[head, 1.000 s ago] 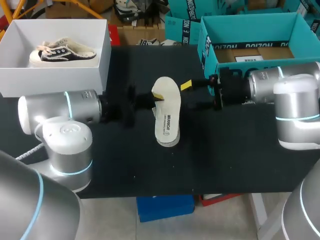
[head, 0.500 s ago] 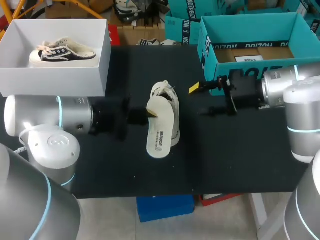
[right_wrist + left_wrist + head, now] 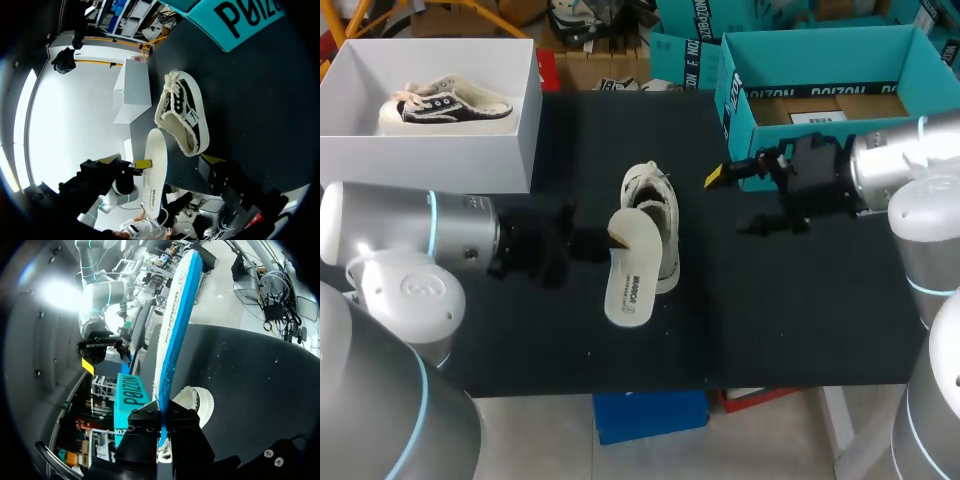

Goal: Take the shoe out of the shoebox, open the shoe tongue, remove and reinsert the insole, then place the shoe into the shoebox

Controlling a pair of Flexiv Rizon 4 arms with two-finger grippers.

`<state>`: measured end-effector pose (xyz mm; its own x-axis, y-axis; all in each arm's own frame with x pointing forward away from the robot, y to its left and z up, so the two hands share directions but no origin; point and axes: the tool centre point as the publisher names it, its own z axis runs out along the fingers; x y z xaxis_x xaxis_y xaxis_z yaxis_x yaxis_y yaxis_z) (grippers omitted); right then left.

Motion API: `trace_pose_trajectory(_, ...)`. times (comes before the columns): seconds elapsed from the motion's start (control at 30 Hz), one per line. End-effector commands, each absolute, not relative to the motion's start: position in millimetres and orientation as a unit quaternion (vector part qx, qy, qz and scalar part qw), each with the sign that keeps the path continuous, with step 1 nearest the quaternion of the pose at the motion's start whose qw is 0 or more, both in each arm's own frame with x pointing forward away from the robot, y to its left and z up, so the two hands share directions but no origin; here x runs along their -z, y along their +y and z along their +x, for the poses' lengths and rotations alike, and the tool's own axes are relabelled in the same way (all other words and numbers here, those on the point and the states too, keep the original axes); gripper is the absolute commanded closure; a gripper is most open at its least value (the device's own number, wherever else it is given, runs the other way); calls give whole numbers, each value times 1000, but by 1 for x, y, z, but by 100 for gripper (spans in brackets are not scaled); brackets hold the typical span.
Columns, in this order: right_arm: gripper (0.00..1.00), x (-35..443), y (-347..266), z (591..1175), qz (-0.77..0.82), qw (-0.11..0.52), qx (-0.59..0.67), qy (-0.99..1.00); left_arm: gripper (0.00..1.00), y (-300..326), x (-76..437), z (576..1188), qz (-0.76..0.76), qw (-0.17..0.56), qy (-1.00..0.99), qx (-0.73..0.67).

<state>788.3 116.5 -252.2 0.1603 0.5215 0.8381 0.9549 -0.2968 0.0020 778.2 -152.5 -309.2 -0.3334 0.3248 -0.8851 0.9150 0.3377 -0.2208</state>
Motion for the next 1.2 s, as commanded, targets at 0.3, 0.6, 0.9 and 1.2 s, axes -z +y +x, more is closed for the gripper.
trace_pose_trajectory(0.3, 0, 251, 118, 788, -713, 275, 376, -524, 100, -153, 309, 773, 452, 342, 712, 414)
trace_pose_trajectory(0.6, 0, 251, 118, 788, -713, 275, 376, -524, 100, -153, 309, 773, 452, 342, 712, 414)
trace_pose_trajectory(0.9, 0, 251, 118, 788, -713, 275, 376, -524, 100, -153, 309, 773, 452, 342, 712, 414)
trace_pose_trajectory(1.2, 0, 251, 118, 788, -713, 275, 376, -524, 100, -158, 315, 775, 433, 287, 759, 392)
